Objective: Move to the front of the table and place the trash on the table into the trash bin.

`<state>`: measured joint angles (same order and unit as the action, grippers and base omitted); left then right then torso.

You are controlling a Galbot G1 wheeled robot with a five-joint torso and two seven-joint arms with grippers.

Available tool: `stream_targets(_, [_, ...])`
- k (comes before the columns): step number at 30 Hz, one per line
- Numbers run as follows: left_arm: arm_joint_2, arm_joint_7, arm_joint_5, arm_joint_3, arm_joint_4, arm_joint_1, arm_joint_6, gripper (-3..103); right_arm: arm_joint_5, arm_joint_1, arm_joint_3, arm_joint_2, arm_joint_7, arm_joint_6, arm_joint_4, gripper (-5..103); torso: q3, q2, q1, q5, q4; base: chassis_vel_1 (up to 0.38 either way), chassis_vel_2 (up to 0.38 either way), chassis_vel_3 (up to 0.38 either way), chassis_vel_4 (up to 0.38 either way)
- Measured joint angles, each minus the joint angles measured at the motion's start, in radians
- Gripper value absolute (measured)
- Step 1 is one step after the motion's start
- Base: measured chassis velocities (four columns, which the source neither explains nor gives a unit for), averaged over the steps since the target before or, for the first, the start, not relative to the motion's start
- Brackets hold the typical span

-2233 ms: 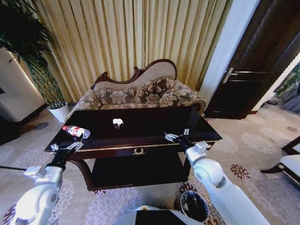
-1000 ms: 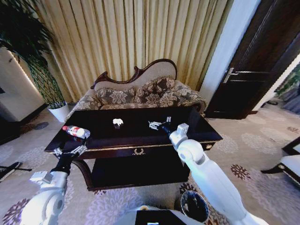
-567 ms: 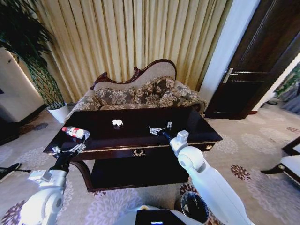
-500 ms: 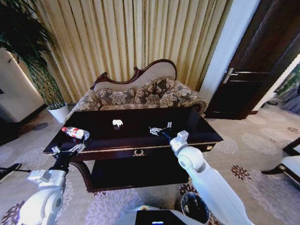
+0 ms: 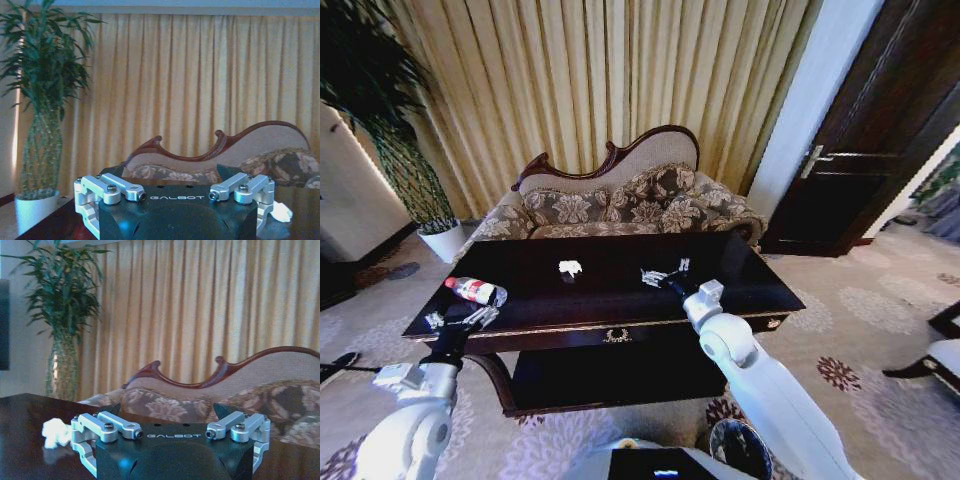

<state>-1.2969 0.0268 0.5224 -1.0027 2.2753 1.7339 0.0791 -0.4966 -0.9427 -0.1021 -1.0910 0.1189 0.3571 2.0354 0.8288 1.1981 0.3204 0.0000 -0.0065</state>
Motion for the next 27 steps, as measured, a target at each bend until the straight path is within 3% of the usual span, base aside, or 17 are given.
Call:
stream_targets(7, [-0.057,0.004,-0.005,-0.088,0.006,0.044,-0.027,100,-0.103,0.175,0.154,-0.016,0.0,0.031,-0.133,100,0.0,0.0,0.0,-0.0001,0.0002,0.0,0.0,0.0,0.0])
stream_targets(19, [-0.108,0.011,0.016,-0.166,0.046,0.079,-0.042,100,-0.114,0.35,0.302,-0.054,0.0,-0.019,-0.276,100,0.0,0.0,0.0,-0.0001,-0.0003,0.0,0.0,0.0,0.0])
stream_targets(22, [-0.116,0.013,0.019,-0.175,0.052,0.084,-0.043,100,-0.133,0.385,0.329,-0.076,0.0,0.021,-0.283,100,0.0,0.0,0.0,-0.0001,-0.0001,0.0,0.0,0.0,0.0])
stream_targets(23, [-0.123,0.013,0.019,-0.18,0.057,0.087,-0.044,100,-0.166,0.412,0.349,-0.099,0.0,0.084,-0.289,100,0.0,0.0,0.0,-0.0001,0.0001,0.0,0.0,0.0,0.0])
stream_targets(24, [-0.123,0.013,0.019,-0.18,0.057,0.087,-0.044,100,-0.166,0.412,0.349,-0.099,0.0,0.084,-0.289,100,0.0,0.0,0.0,-0.0001,0.0001,0.0,0.0,0.0,0.0])
stream_targets(27, [-0.131,0.014,0.018,-0.182,0.06,0.09,-0.042,100,-0.191,0.445,0.373,-0.127,0.0,0.171,-0.294,100,0.0,0.0,0.0,-0.0002,0.0,0.0,0.0,0.0,0.0])
